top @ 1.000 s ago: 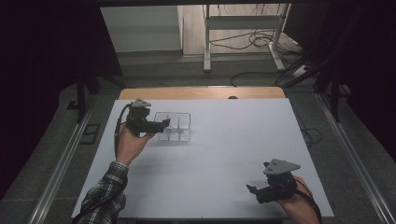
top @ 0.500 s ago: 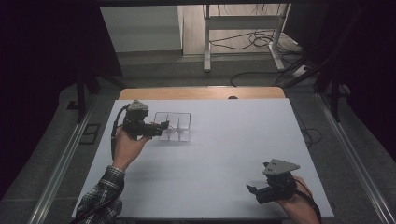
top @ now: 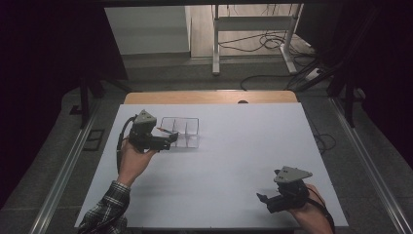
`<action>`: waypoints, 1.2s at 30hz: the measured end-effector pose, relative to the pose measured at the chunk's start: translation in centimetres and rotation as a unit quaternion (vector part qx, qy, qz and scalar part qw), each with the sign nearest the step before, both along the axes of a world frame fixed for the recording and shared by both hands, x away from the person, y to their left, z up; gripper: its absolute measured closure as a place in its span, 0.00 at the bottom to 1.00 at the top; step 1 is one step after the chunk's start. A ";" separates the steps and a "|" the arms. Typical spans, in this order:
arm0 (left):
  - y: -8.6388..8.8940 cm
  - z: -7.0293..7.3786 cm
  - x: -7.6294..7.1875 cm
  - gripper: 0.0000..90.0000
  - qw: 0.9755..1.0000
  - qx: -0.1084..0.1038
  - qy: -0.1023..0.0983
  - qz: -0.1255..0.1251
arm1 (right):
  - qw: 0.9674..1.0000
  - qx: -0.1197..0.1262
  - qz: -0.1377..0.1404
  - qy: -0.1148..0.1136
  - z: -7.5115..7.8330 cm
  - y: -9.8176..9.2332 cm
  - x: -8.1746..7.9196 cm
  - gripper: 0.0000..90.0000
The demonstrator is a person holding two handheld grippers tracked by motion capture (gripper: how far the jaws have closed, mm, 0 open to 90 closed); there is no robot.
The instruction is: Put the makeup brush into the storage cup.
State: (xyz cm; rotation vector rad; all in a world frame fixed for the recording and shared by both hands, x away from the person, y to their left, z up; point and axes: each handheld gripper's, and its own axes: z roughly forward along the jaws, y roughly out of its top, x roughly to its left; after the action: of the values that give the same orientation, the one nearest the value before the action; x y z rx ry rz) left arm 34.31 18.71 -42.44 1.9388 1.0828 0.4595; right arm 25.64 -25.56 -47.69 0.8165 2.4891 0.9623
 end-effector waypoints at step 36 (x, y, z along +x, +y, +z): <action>-1.7 -1.1 -3.6 0.02 0.999 0.016 -0.007 -0.032 | 1.000 0.003 0.000 -0.005 0.2 -0.1 0.0 0.02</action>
State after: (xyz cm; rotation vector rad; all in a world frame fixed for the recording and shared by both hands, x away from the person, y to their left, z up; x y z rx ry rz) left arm 30.71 17.05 -43.58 1.9900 1.0056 0.4580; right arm 25.59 -25.69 -47.49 0.8120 2.4779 0.9711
